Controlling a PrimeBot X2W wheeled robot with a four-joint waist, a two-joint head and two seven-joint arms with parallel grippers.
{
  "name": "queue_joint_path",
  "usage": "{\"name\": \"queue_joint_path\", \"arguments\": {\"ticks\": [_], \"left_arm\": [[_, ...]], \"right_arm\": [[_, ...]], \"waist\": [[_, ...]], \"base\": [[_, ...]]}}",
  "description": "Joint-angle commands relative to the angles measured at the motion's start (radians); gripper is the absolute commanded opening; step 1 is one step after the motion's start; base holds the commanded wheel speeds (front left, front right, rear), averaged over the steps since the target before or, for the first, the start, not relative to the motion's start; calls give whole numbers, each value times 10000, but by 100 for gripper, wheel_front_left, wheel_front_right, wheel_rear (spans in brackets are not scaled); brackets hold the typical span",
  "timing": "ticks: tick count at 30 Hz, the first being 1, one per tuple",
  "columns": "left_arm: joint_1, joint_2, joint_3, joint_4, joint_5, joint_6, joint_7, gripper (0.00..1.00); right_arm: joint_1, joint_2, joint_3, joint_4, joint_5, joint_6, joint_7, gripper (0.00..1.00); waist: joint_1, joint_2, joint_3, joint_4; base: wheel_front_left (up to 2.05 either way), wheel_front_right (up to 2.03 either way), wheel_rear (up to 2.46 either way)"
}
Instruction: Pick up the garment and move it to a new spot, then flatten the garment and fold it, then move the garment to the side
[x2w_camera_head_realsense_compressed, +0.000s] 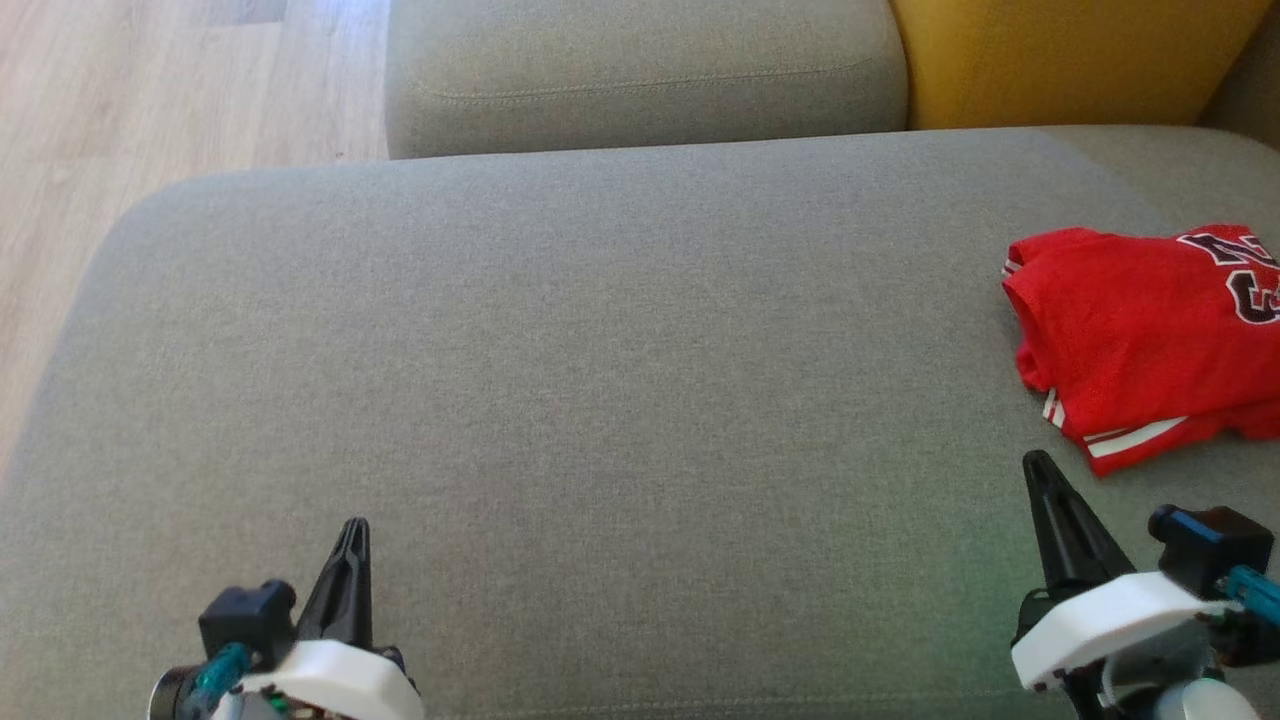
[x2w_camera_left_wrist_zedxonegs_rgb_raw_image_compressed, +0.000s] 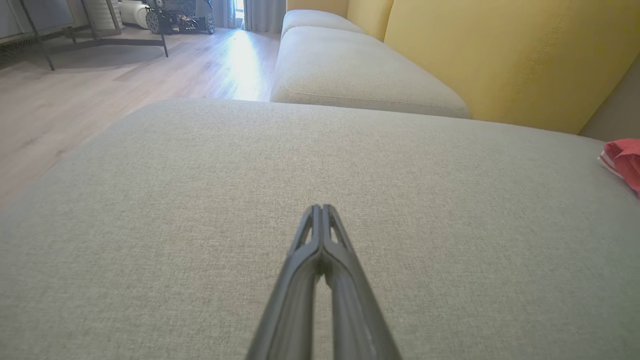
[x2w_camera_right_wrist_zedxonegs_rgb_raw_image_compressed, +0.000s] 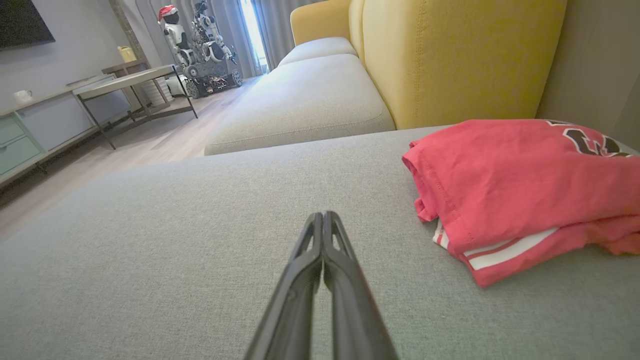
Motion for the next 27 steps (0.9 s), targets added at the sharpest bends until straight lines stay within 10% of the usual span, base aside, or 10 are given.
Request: {"name": "queue_joint_path", "arguments": {"ticks": [1, 27], "left_arm": [[-414, 69, 194, -305, -269, -58, 49, 0], [-728, -177, 917, -228, -2982, -548, 768, 0]], "right_arm": [[-397, -48, -73, -262, 313, 4, 5, 0], [-779, 64, -304, 252, 3149, 11, 51, 0]], "waist": [[0, 0, 3, 1], [0, 0, 37, 6]], "base": [[0, 0, 0], [0, 0, 0]]}}
